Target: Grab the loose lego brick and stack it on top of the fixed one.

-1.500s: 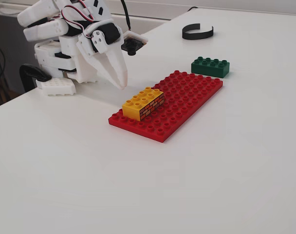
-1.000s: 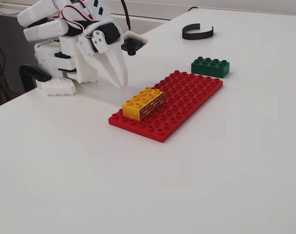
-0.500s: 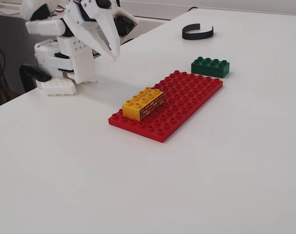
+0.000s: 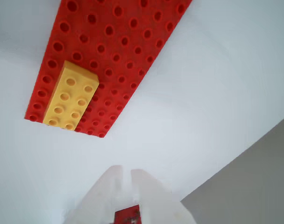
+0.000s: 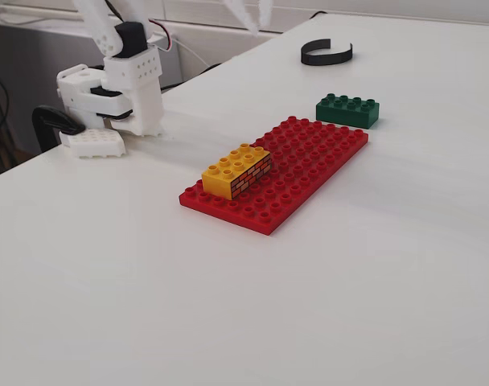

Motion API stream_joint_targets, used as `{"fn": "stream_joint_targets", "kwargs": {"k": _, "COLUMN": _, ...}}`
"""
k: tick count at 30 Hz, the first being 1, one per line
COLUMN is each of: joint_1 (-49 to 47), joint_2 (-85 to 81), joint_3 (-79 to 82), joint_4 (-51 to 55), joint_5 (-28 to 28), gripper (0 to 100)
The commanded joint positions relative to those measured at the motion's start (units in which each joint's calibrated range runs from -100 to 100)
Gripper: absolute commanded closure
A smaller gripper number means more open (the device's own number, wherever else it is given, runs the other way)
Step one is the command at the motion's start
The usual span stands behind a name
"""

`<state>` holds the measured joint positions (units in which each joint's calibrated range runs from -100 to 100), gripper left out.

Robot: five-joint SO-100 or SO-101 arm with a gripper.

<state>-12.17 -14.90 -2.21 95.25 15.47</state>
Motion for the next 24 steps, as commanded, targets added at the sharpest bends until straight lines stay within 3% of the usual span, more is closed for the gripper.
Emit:
{"fn": "stream_joint_targets", "kwargs": {"k": 1, "joint_1": -7.86, "joint_2": 11.01, "joint_3": -18.07, "joint_4": 4.40, "joint_5": 1.68, "gripper": 99}}
{"fn": "stream_joint_targets", "kwargs": {"k": 11, "joint_1": -17.80, "joint_2": 35.40, "joint_3": -30.37, "joint_4": 4.23, "joint_5": 10.30, "gripper": 97}}
{"fn": "stream_joint_targets", "kwargs": {"k": 24, "joint_1": -25.52, "joint_2": 55.55, "joint_3": -45.31, "joint_4": 3.97, "joint_5": 9.99, "gripper": 73}}
